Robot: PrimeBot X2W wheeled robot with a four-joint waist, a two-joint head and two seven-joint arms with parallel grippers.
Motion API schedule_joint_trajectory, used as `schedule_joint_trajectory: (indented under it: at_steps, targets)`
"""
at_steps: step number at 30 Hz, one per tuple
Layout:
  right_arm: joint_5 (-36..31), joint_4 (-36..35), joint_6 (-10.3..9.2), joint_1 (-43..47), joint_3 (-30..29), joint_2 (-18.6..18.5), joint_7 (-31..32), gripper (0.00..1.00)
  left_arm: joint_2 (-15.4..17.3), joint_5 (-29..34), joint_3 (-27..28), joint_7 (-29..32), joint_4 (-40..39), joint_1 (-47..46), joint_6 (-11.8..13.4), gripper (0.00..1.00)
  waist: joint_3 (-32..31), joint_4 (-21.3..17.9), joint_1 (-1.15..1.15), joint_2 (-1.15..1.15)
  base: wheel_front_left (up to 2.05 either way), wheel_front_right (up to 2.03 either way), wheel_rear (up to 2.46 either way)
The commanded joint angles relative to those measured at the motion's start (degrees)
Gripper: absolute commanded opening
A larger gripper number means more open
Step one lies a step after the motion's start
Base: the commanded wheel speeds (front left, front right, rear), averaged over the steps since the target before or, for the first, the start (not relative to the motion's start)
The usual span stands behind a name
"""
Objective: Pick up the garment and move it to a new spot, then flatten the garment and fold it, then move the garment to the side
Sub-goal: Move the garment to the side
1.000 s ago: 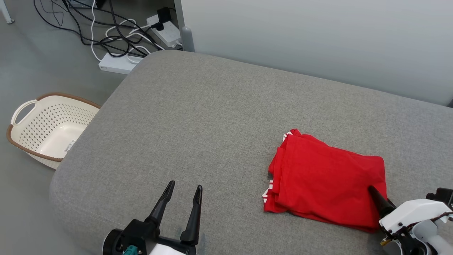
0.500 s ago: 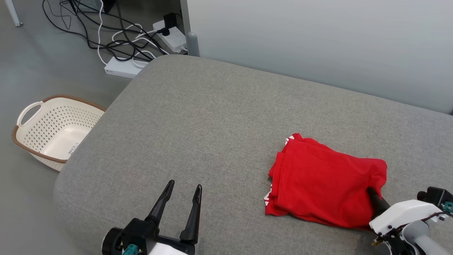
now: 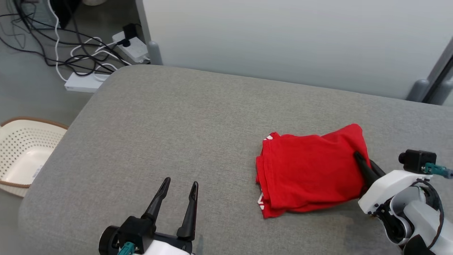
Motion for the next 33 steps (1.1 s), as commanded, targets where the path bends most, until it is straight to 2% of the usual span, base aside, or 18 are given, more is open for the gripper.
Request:
schedule_joint_trajectory:
  at_steps: [1, 9, 15, 23, 33]
  targets:
    - [-2.6, -0.9, 0.0, -1.5, -0.8, -0.8, -1.2, 0.0, 0.0, 0.0, 1.7, -0.6, -1.6, -3.5, 0.5, 1.0, 0.3, -2.8, 0.0, 0.0, 0.0, 0.0, 0.0]
    - [-11.0, -1.9, 0.0, -1.5, -6.0, 0.3, -1.2, 0.0, 0.0, -0.6, 1.0, -0.6, -1.2, -5.7, 0.3, 1.0, 1.1, -10.7, 0.0, 0.0, 0.0, 0.0, 0.0]
    - [-14.9, -2.8, 0.0, -1.9, -8.5, 1.3, -1.3, 0.0, 0.0, -0.7, 1.2, -0.6, -0.6, -7.3, 0.0, 1.0, 2.3, -17.5, 0.0, 0.0, 0.0, 0.0, 0.0]
    - [-18.0, -3.4, 0.0, -2.4, -10.4, 2.4, -1.3, 0.0, 0.0, -1.1, 0.6, -0.6, -0.4, -8.3, -0.4, 1.0, 3.5, -25.7, 0.0, 0.0, 0.0, 0.0, 0.0]
    - [-20.3, -4.6, 0.0, -1.7, -12.1, 4.4, -1.3, 0.0, 0.0, -0.3, 0.9, -0.6, 0.0, -9.7, -0.9, 1.0, 4.9, -33.4, 0.0, 0.0, 0.0, 0.0, 0.0]
